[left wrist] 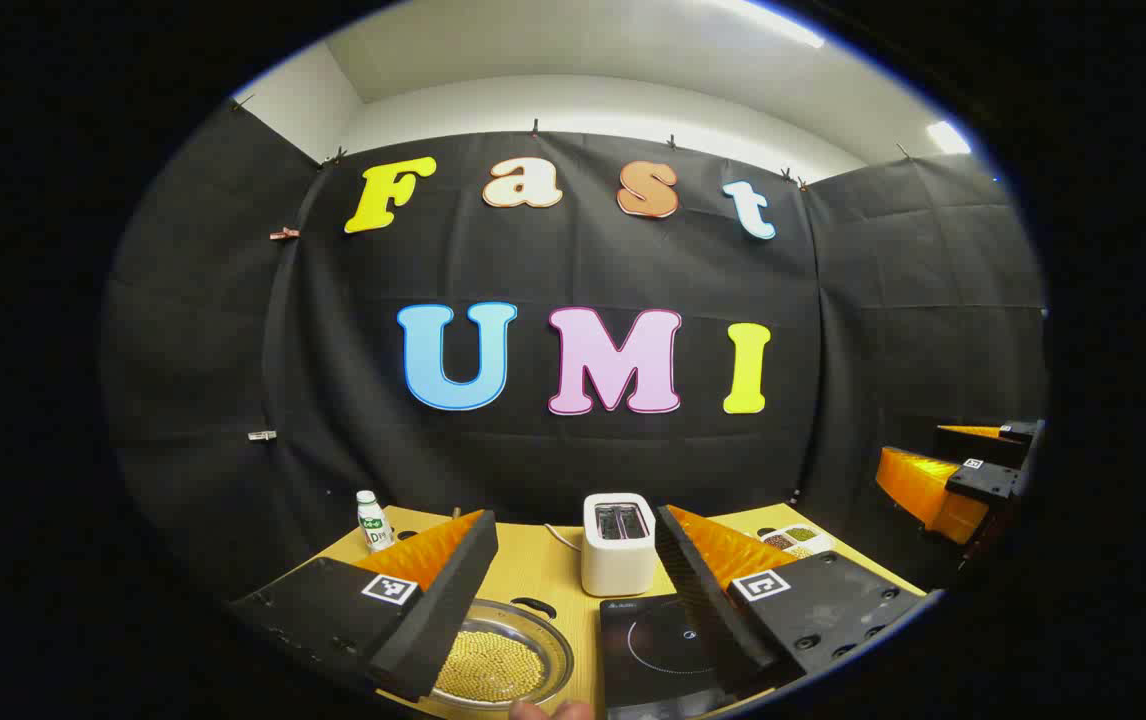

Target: First push the handle of the pot to place it horizontally, then grasp the pot with both hands and set it on the induction cooktop.

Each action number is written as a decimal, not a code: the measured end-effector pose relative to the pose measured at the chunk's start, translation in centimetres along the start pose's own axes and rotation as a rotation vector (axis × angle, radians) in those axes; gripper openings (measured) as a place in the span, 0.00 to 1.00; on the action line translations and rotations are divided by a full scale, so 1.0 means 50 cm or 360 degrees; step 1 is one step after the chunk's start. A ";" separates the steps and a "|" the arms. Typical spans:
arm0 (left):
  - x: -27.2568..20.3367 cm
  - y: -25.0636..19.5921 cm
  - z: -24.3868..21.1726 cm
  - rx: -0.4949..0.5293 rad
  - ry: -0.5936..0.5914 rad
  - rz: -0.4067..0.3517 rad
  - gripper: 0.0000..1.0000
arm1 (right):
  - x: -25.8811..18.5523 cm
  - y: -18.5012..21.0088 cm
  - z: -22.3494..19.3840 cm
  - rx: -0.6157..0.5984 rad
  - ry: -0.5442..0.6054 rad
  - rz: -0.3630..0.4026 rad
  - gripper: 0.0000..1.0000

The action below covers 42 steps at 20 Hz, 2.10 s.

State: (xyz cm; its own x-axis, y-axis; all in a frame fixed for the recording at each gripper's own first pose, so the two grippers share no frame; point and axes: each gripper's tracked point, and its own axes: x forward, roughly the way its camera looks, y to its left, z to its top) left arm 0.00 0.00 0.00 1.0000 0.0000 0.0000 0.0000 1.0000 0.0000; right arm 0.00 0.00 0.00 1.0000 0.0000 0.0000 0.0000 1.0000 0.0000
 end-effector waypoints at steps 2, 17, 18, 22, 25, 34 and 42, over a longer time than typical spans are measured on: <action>-0.002 -0.004 -0.001 0.0003 -0.0001 -0.0004 0.98 | -0.002 -0.003 0.008 -0.0023 -0.0024 -0.0007 0.97; -0.012 -0.001 0.001 0.0001 -0.0008 -0.0001 0.98 | -0.012 0.008 0.012 -0.0035 -0.0029 -0.0007 0.97; -0.013 0.001 0.001 0.0001 -0.0011 0.0001 0.98 | -0.011 0.009 0.010 -0.0036 -0.0029 -0.0005 0.97; -0.014 0.003 0.003 -0.0005 -0.0017 0.0007 0.99 | -0.011 0.010 0.012 -0.0038 -0.0026 -0.0003 0.97; -0.019 0.003 0.009 -0.0006 -0.0030 0.0003 0.98 | -0.012 0.008 0.011 -0.0036 -0.0028 -0.0005 0.97; -0.038 -0.050 -0.029 -0.0008 0.0123 -0.0264 0.07 | -0.018 0.009 0.016 -0.0033 -0.0036 -0.0002 0.97; -0.074 -0.067 -0.175 0.0032 0.0566 -0.0406 0.05 | -0.022 0.015 0.007 -0.0043 -0.0021 0.0004 0.98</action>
State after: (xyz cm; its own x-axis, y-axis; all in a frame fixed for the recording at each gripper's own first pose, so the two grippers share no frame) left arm -3.71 -3.36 -8.73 0.9057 -0.2438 -0.3469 0.2507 0.9677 -0.0254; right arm -1.09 0.74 0.37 0.9999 0.0026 0.0130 -0.0023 0.9996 -0.0268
